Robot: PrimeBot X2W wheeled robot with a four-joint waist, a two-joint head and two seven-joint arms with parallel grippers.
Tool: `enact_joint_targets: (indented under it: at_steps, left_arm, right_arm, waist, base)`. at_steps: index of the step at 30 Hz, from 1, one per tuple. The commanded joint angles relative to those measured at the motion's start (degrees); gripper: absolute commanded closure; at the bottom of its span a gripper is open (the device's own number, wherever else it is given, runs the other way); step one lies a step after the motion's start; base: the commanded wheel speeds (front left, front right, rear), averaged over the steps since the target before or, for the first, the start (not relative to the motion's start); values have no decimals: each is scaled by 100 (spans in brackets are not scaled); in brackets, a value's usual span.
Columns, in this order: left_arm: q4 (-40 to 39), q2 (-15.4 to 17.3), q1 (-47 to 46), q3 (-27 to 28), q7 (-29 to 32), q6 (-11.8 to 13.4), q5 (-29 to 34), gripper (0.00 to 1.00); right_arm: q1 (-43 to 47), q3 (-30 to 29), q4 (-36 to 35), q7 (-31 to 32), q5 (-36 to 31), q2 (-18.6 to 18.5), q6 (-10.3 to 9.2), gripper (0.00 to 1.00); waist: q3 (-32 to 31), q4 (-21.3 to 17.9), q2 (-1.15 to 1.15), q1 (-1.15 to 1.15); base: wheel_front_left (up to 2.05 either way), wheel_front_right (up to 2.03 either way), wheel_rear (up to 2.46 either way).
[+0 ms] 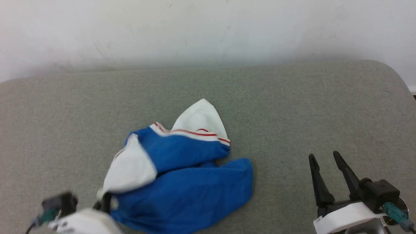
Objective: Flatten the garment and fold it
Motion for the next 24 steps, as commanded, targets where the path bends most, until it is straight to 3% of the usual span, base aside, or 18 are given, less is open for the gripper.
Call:
enact_joint_targets:
  at_steps: [1, 6, 7, 8, 16, 19, 24]
  left_arm:
    - [231, -54, 292, 161, -84, 78, -139, 100]
    - [986, -108, 638, 306, -186, 51, -330, 100]
    - [1083, -117, 636, 286, -210, 34, -323, 58]
    - [1155, -131, 617, 270, -237, 19, -321, 0]
    - [681, 67, 469, 68, -485, -40, 74, 0]
    - [373, 261, 475, -89, -336, -89, 267, 0]
    - [-388, 887, 409, -555, 301, -201, 903, 0]
  right_arm:
    - [-47, 11, 16, -23, 36, 8, -4, 0]
    - [-66, 11, 16, -5, 17, 8, -4, 0]
    - [-72, 13, 17, 3, 8, 8, -4, 0]
    - [-79, 12, 18, 12, -2, 8, -4, 0]
    - [-26, -29, -8, 65, -36, 8, -4, 0]
    - [-3, -39, -17, 75, -38, 8, -4, 0]
    - [12, -16, -16, 90, -30, 8, -4, 0]
  waist:
    - [36, 17, 0, 0]
    - [79, 73, 0, 0]
    - [80, 84, 0, 0]
    - [76, 97, 0, 0]
    - [-82, 234, 0, 0]
    - [-113, 270, 0, 0]
    - [-177, 329, 0, 0]
  base:
    - [0, 0, 0]
    - [0, 0, 0]
    - [0, 0, 0]
    - [0, 0, 0]
    - [0, 0, 0]
    - [0, 0, 0]
    - [0, 0, 0]
